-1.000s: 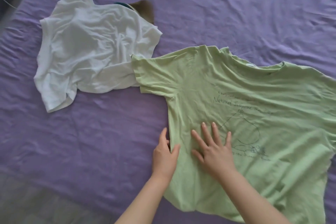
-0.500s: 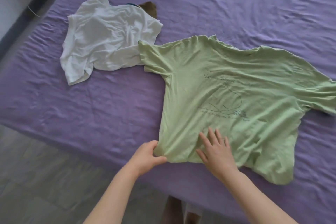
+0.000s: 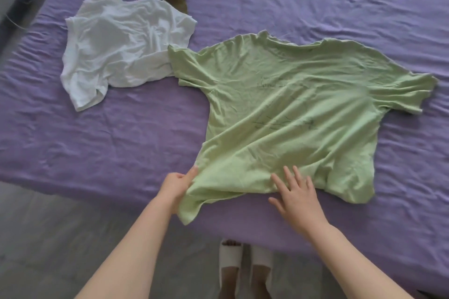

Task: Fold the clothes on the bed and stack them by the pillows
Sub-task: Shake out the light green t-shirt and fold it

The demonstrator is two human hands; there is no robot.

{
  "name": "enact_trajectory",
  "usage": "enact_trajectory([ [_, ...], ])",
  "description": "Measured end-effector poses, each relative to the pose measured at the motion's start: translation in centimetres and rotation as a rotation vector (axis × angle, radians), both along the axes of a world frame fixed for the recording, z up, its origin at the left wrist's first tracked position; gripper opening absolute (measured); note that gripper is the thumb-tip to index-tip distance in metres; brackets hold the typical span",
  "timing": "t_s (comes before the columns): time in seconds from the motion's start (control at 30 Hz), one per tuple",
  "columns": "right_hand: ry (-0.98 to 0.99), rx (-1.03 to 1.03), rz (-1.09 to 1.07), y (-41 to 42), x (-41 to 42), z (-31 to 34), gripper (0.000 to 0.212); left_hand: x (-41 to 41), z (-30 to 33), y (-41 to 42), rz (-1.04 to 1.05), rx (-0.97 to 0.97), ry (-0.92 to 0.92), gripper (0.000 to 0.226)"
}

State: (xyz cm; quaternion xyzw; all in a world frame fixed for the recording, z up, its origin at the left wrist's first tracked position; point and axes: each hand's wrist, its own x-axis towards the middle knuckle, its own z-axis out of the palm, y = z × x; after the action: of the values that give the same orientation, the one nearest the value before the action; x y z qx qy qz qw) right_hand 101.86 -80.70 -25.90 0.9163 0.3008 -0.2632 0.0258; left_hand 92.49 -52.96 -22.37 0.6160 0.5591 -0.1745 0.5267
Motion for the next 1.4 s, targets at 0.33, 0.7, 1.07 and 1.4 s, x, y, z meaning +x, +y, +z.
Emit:
enact_trajectory([
  [0.33,-0.278,0.227,-0.553,-5.6,-0.1,1.0,0.055,-2.6,-0.6,-3.0,-0.168,0.571,-0.005,0.064],
  [0.7,-0.134,0.323,-0.898,-10.7,2.6,-0.2,0.051,6.5,-1.5,-19.3,-1.155,0.593,-0.701,0.029],
  [1.07,-0.166,0.487,-0.965,-11.1,2.4,1.2,0.012,7.0,-1.6,-24.2,-1.056,0.558,-0.575,0.034],
  [1.4,-0.072,0.975,-1.117,-13.8,2.2,6.5,0.008,8.2,1.7,-26.9,-1.045,0.655,-0.695,0.041],
])
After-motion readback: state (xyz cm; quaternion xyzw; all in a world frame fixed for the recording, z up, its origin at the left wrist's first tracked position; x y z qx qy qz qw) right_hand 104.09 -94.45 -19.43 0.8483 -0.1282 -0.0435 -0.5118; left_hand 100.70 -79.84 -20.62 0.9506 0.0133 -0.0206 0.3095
